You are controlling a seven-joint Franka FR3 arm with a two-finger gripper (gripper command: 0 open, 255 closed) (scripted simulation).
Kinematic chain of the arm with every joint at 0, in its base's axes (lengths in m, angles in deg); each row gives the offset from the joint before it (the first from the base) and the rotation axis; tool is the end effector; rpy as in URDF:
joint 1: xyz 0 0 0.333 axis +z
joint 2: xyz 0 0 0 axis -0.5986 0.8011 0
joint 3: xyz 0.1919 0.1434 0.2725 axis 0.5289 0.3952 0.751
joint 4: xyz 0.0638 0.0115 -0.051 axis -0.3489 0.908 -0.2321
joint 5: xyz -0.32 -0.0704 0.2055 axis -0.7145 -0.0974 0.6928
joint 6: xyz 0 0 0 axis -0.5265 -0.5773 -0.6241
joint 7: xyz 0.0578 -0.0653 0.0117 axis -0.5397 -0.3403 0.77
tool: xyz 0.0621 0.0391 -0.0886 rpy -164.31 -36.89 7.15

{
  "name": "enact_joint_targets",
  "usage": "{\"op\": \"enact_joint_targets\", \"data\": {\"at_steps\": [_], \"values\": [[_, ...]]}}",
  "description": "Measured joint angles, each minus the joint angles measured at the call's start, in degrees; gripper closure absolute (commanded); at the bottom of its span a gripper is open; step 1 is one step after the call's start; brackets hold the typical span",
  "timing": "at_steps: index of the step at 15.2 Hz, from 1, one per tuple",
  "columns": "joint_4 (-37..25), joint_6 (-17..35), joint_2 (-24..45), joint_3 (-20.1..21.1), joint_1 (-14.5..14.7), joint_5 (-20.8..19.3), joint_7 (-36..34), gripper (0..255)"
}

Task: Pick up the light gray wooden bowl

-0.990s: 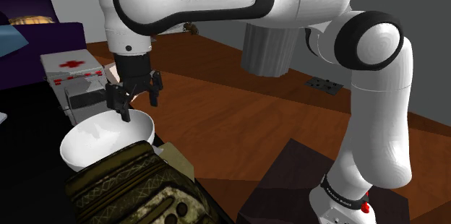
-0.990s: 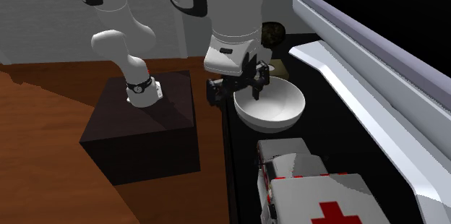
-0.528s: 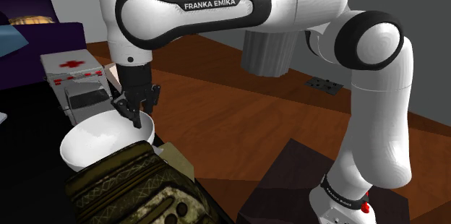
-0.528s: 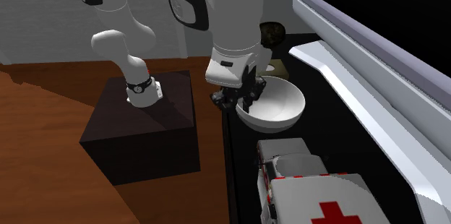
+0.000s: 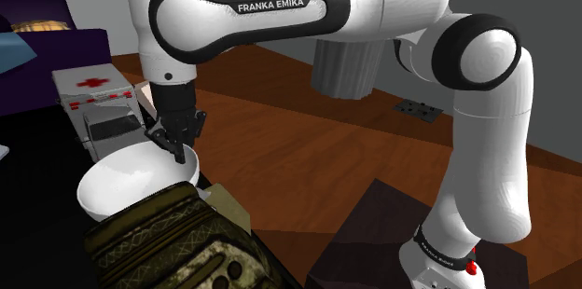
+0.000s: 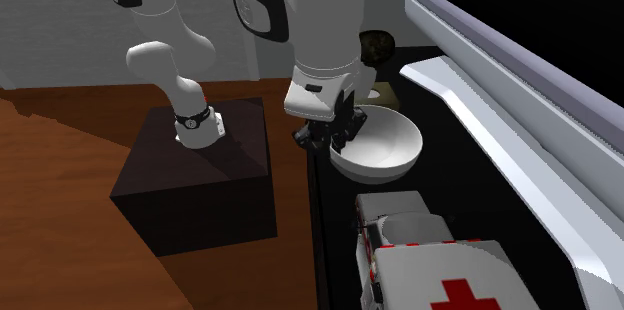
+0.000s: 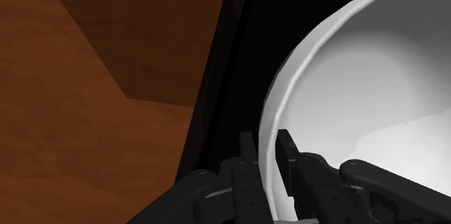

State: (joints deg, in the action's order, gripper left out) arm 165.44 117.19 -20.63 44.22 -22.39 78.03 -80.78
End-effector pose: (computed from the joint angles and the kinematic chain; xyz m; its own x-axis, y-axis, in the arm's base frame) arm 0.5553 0.3743 0.5423 0.9660 0.2496 -0.0668 0.2412 -0.9639 -0.1130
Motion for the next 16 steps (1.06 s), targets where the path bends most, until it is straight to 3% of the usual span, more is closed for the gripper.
{"op": "enact_joint_targets", "data": {"at_steps": [16], "values": [[-14.81, -12.44, 2.46, 0.19, 1.64, -0.97, -1.31, 255]]}}
